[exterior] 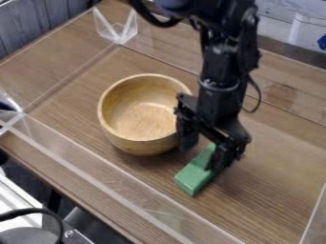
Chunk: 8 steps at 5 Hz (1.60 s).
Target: Put the green block in the brown bowl
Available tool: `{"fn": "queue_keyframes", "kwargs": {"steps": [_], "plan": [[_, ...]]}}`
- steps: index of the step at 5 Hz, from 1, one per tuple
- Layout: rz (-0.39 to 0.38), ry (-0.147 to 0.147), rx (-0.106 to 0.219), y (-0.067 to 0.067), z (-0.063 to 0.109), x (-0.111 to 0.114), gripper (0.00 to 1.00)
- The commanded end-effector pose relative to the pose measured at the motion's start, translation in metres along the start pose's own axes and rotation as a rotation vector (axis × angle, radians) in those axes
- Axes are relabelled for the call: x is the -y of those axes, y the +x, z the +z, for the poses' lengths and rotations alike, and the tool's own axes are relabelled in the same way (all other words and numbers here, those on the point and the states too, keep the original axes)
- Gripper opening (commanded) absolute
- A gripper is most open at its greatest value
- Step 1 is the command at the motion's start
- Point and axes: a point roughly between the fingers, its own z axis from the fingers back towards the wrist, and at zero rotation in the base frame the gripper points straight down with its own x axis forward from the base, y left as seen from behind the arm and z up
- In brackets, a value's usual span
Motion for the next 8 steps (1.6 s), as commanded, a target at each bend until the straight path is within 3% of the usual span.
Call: {"fn": "queue_keyframes", "kwargs": {"steps": [1, 4, 5, 8], "plan": [[-0.012, -0.002, 0.037, 0.006, -0.002, 0.0, 1.0], [0.003, -0.014, 0.035, 0.005, -0.017, -0.011, 1.0], [0.01, -0.017, 0.041, 0.004, -0.018, -0.014, 0.0], [0.04, -0.024, 0.048, -0.001, -0.01, -0.017, 0.0]]}}
